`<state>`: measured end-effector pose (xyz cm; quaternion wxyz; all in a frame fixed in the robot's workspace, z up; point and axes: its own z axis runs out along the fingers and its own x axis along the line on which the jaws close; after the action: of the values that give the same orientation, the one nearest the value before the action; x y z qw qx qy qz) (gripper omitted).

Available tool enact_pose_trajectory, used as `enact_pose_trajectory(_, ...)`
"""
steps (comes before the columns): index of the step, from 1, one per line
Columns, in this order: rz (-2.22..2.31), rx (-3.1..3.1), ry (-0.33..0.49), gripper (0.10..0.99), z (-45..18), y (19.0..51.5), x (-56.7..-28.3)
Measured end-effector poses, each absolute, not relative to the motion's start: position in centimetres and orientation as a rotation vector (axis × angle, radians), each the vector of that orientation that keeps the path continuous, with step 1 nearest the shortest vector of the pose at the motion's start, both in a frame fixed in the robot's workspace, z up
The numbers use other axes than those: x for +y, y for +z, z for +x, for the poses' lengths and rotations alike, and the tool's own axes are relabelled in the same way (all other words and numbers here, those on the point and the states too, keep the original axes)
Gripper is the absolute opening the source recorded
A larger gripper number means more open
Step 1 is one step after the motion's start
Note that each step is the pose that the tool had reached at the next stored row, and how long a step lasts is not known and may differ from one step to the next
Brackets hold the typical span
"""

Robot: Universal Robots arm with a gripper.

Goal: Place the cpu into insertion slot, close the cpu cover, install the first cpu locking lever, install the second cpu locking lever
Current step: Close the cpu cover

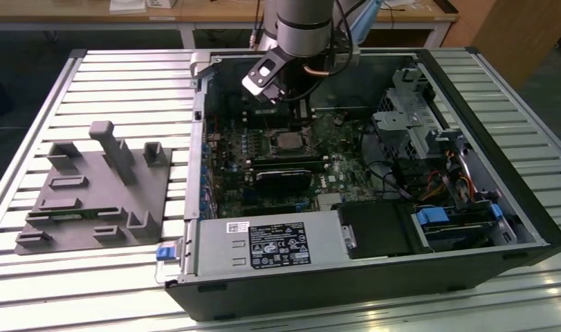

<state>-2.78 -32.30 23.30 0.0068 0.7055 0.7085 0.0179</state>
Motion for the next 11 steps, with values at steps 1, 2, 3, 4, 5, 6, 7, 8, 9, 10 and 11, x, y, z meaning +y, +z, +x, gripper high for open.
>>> enact_pose_trajectory(1,2.207,2.216,0.056,0.106,-2.78,23.43,-32.3)
enact_pose_trajectory(2,2.207,2.216,0.056,0.106,-2.78,23.44,-32.3)
enact_pose_trajectory(3,2.207,2.216,0.056,0.106,-2.78,23.45,-32.3)
enact_pose_trajectory(4,2.207,2.216,0.056,0.106,-2.78,23.46,-32.3)
enact_pose_trajectory(5,2.207,2.216,0.056,0.106,-2.78,23.47,-32.3)
enact_pose_trajectory(6,2.207,2.216,0.056,0.106,-2.78,23.48,-32.3)
enact_pose_trajectory(7,2.207,2.216,0.056,0.106,-2.78,23.49,-32.3)
enact_pose_trajectory(8,2.207,2.216,0.056,0.106,-2.78,23.49,-32.3)
enact_pose_trajectory(9,2.207,2.216,0.056,0.106,-2.78,23.5,-32.3)
enact_pose_trajectory(10,2.207,2.216,0.056,0.106,-2.78,23.51,-32.3)
enact_pose_trajectory(11,2.207,2.216,0.055,0.106,-2.78,23.59,-32.31)
